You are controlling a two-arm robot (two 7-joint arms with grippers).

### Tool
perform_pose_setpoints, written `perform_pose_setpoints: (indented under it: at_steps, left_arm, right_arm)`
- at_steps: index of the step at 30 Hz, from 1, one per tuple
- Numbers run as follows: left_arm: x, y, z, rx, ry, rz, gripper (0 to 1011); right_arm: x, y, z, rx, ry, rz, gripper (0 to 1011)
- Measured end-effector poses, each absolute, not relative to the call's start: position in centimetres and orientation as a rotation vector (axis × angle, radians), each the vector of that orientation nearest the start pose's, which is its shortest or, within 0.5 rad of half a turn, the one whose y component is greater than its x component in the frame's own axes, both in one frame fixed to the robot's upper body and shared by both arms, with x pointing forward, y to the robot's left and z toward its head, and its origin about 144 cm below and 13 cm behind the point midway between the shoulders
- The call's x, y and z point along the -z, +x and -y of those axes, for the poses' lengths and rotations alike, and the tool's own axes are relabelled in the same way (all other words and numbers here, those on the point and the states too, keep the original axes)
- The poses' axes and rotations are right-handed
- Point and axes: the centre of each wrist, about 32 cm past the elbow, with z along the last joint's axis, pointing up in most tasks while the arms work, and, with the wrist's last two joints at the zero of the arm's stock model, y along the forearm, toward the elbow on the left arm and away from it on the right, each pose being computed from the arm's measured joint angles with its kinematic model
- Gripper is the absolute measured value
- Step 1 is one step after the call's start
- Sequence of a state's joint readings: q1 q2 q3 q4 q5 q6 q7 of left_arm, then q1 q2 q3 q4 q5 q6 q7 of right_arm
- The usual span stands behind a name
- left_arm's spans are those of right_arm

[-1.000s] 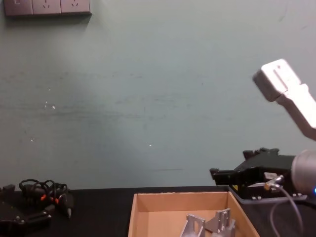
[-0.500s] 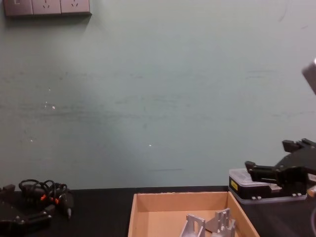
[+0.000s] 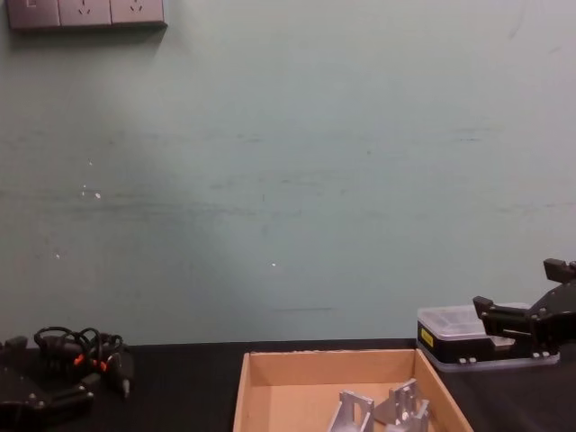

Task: Use one hand to pick up the angle iron from the table and place it into the box.

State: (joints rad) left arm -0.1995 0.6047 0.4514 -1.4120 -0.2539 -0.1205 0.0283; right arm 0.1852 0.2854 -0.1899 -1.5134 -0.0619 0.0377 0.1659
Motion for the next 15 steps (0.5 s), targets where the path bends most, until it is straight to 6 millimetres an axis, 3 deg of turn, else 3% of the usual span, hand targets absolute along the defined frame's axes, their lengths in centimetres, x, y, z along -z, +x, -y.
perform_pose_setpoints:
  at_steps: [15]
  left_arm:
    - [-113.98,48.86,-30.97,-1.248,0.304,0.285,1000]
  right_arm:
    - [-118.49,50.72,25.6,1.242,-0.259,0.306,1002]
